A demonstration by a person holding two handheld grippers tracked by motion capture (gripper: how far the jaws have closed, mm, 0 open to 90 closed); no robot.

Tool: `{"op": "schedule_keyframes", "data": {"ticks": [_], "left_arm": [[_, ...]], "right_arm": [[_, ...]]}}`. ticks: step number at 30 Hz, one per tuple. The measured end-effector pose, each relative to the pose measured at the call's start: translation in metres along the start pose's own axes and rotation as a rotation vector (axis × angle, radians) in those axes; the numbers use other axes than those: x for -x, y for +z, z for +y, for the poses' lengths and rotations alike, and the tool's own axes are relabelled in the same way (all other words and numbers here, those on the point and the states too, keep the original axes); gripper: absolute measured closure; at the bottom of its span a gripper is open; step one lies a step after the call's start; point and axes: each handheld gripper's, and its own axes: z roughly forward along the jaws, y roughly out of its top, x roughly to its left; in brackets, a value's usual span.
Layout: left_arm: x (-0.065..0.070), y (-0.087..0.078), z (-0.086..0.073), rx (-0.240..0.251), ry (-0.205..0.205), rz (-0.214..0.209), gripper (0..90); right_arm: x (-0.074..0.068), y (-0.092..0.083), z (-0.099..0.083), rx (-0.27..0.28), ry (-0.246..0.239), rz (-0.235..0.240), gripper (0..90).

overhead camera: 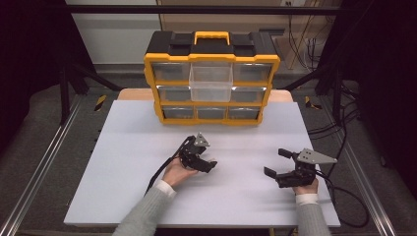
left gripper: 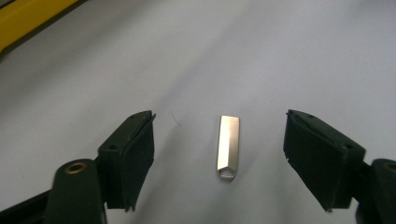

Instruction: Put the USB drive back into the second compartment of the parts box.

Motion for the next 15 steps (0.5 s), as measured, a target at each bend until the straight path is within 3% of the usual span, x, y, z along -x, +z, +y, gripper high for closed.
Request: {"op": "schedule_keyframes", "data": {"ticks": [15], "left_arm": [[-0.0004, 0.0029, -0.0006, -0.031, -0.032, -0.036, 47.5]], "right_arm": [[0.0001, -0.0002, 0.0001, 0.001, -0.001, 0.0, 1.9]]}}
